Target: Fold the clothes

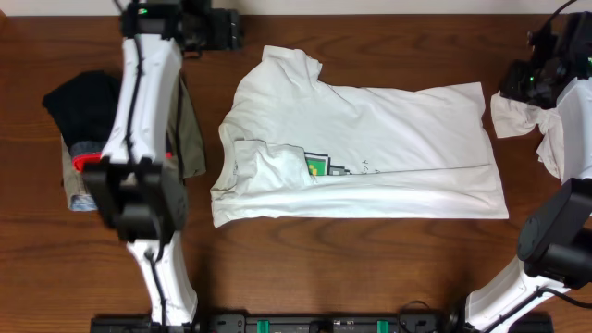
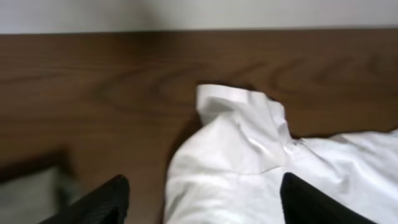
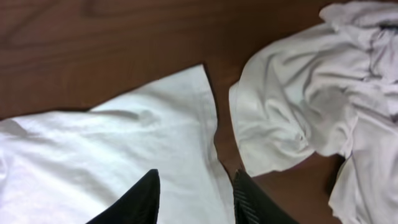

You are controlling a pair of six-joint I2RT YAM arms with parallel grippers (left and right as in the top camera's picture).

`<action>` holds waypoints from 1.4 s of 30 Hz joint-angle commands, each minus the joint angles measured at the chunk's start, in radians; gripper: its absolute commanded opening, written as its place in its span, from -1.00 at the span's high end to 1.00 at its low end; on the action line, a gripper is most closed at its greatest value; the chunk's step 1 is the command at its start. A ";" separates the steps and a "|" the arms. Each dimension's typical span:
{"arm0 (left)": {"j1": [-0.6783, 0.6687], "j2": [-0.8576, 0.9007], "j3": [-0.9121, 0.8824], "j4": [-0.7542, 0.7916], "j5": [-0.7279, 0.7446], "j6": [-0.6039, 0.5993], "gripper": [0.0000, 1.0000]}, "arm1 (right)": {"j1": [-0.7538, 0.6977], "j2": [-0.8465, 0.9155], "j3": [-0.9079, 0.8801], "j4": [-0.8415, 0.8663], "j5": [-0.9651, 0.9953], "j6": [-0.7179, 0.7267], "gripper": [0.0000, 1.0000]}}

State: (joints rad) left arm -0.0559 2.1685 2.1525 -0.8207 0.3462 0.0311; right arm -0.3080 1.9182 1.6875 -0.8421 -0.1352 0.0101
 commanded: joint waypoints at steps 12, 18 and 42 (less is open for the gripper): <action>0.000 0.298 0.030 0.158 0.301 0.036 -0.68 | 0.008 0.006 0.005 -0.048 -0.004 -0.012 0.27; 0.000 0.318 0.030 0.260 0.297 0.035 -0.65 | 0.009 0.006 0.005 -0.067 -0.004 -0.012 0.28; -0.024 0.433 0.030 0.399 0.311 -0.002 -0.08 | 0.044 0.006 0.005 -0.063 -0.003 -0.011 0.43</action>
State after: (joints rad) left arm -0.0753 2.5774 2.1609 -0.4232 0.6300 0.0311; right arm -0.2699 1.9182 1.6875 -0.9047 -0.1356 0.0082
